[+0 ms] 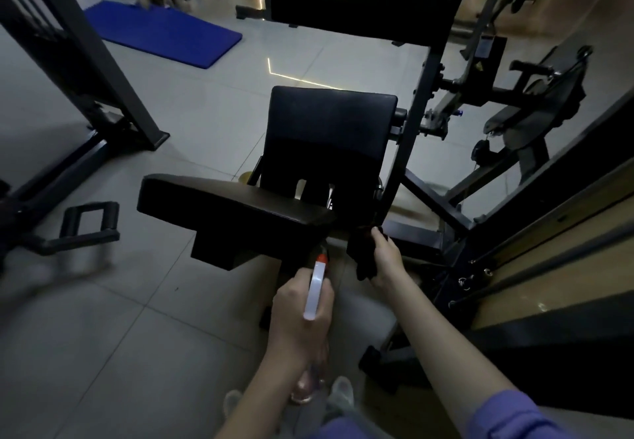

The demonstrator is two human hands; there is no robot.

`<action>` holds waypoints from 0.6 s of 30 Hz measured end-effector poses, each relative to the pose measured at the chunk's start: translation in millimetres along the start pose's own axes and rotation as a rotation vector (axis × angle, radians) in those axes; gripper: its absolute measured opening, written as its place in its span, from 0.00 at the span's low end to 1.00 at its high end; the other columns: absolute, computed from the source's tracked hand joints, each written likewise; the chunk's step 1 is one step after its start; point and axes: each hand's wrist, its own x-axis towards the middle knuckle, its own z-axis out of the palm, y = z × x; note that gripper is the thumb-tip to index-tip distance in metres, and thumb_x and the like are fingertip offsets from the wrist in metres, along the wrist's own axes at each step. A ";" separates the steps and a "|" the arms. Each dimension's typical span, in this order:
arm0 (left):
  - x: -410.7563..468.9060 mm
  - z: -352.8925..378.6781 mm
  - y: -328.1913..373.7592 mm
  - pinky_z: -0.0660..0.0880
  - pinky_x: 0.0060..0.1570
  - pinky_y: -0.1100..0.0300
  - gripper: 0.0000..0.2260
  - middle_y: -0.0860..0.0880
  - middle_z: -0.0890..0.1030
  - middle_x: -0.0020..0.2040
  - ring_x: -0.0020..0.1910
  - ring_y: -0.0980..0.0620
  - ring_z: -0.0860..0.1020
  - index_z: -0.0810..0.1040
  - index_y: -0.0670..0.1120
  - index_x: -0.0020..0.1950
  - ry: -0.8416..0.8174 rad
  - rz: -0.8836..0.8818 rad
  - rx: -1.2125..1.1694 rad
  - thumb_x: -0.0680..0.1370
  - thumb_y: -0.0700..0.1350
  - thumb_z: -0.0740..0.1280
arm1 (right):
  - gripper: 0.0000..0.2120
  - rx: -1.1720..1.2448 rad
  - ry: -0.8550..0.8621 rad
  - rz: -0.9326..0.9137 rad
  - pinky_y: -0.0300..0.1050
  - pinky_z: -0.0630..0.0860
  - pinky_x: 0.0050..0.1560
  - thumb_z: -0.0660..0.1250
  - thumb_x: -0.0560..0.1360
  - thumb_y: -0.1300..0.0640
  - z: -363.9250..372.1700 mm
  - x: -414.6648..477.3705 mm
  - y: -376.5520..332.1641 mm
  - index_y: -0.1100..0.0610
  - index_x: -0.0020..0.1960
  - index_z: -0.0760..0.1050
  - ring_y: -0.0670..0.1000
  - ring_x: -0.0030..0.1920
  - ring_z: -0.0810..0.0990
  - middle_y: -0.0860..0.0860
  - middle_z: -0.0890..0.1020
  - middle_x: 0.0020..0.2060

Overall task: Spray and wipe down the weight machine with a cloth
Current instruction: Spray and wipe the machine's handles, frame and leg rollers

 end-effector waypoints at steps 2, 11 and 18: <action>-1.3 7.2 0.3 0.63 0.26 0.71 0.11 0.55 0.68 0.25 0.29 0.56 0.73 0.67 0.49 0.33 0.019 -0.037 0.006 0.76 0.49 0.58 | 0.16 -0.024 0.005 0.019 0.43 0.75 0.37 0.58 0.81 0.52 -3.6 7.2 2.6 0.60 0.65 0.70 0.53 0.44 0.79 0.56 0.80 0.50; 6.6 43.2 -17.9 0.60 0.28 0.63 0.12 0.53 0.64 0.26 0.25 0.56 0.65 0.61 0.52 0.32 -0.059 -0.235 0.013 0.73 0.55 0.53 | 0.16 -0.042 0.009 0.057 0.43 0.76 0.40 0.58 0.81 0.51 -19.2 25.8 4.9 0.58 0.65 0.70 0.55 0.50 0.79 0.56 0.79 0.51; 21.0 62.0 -24.3 0.63 0.28 0.60 0.14 0.52 0.68 0.27 0.27 0.52 0.71 0.64 0.49 0.32 -0.032 -0.304 0.127 0.78 0.44 0.61 | 0.18 -0.004 0.030 0.062 0.43 0.76 0.42 0.59 0.81 0.52 -26.5 43.4 9.5 0.59 0.68 0.69 0.56 0.54 0.79 0.58 0.78 0.58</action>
